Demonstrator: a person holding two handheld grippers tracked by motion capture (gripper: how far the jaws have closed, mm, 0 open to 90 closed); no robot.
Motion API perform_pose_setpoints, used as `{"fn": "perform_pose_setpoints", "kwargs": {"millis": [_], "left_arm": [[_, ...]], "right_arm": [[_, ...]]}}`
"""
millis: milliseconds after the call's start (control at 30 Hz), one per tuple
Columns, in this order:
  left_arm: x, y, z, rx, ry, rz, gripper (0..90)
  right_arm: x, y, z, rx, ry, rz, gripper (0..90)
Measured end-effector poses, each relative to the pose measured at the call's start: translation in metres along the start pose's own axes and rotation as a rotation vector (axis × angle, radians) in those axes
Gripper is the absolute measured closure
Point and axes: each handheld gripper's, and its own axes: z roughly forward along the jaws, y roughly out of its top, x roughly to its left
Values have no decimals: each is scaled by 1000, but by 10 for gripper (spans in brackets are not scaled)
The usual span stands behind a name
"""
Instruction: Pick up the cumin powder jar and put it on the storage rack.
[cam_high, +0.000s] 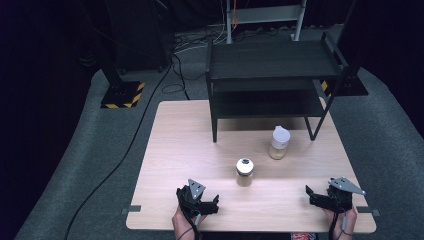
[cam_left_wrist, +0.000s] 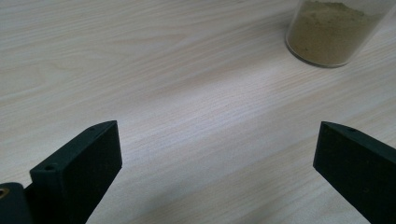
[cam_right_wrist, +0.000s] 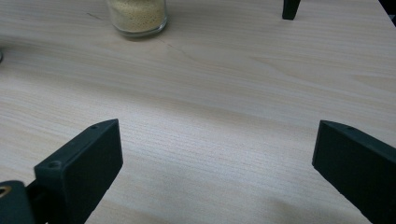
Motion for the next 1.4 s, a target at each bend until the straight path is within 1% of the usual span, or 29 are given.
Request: {"fn": "perform_pose_setpoints", "kwargs": {"millis": [133,300,400,600,667,767,800,833,900,967,1033,1067,1233,1333,1400], "left_arm": [[-3,2,4,10,-12,6,5],[-10,2,7,0,-23,6,4],[-15,2,9,0,-29,15,5],[-24,3,16,-7,-52,17,5],[-26,6,19,2,-66,28,5],[-28,7,22,-3,-78,30,4],[-29,9,23,-9,-86,29,4],[-29,9,23,-9,-86,29,4],[-31,13,26,-25,-100,28,4],[-32,14,27,-32,-103,30,4],[-33,16,29,-39,-109,27,4],[-35,17,32,-44,-117,17,5],[-40,22,42,-38,-148,16,5],[-42,26,46,-29,-158,22,6],[-42,29,50,-33,-165,20,7]], "right_arm": [[0,1,0,4,-2,-1,4],[1,1,0,5,-4,-1,4],[0,0,0,0,-4,3,3],[0,1,0,3,-3,1,2],[0,1,0,3,-3,2,3],[1,1,1,5,-5,1,2],[1,1,1,4,-7,1,2],[1,1,0,3,-7,2,3],[1,1,0,3,-6,4,3],[0,1,0,3,-6,4,3],[1,1,0,3,-6,4,2],[1,1,0,3,-8,4,3],[1,0,0,1,-8,3,3],[1,0,0,0,-8,1,3],[1,0,0,0,-7,1,2]]}}
